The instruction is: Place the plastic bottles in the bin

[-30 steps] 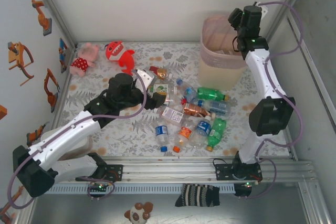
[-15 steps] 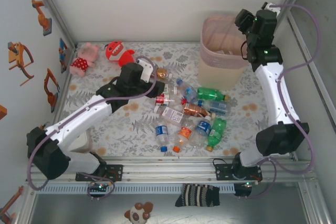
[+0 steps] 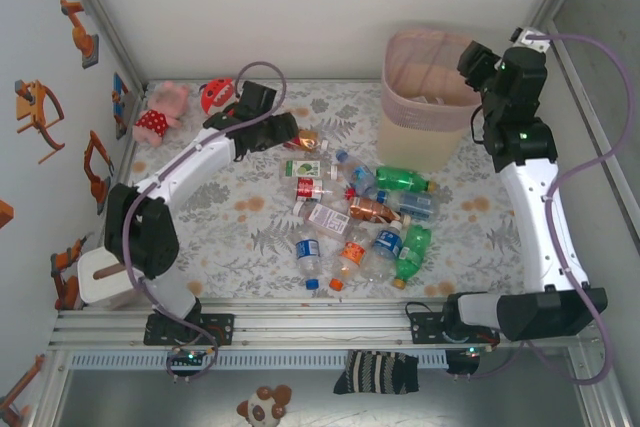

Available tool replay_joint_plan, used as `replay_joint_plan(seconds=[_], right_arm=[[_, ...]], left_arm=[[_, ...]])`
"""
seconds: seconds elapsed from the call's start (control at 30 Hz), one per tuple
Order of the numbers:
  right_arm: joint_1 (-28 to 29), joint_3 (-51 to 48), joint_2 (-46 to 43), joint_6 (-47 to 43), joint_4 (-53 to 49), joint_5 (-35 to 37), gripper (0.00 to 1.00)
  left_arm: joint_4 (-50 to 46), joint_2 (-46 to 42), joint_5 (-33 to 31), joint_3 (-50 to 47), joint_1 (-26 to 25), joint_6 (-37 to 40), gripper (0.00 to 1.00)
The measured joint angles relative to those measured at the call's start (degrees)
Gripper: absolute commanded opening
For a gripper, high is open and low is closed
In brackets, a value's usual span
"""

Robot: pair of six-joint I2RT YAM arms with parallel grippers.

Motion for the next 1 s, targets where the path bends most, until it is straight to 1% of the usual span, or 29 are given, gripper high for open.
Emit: replay_joint_plan(seconds=[0.23,0.5,0.7,1.0], right_arm=[[0.0,-1.03,-0.9,-1.27,-1.86,1.05,0.69],[0.0,-1.75,-2.54,-2.95,-2.73,2.03,0.7],[0.0,-1.75,-3.61,-4.07,-2.97,2.69,0.7],[0.0,-2.58,-4.59,-5.73,-4.52,3.72,0.7]], left_arm=[[-2.12,8.74,0.2,8.72,1.36,-16.09,0.75],[-3.04,18.34,5.68,16.39,3.08,-30.34,0.77],[-3.34,24.3,9.31,19.23,3.85,-38.21,0.79],[-2.38,30.08,12.74,20.98,5.2,-45.97,0.78]])
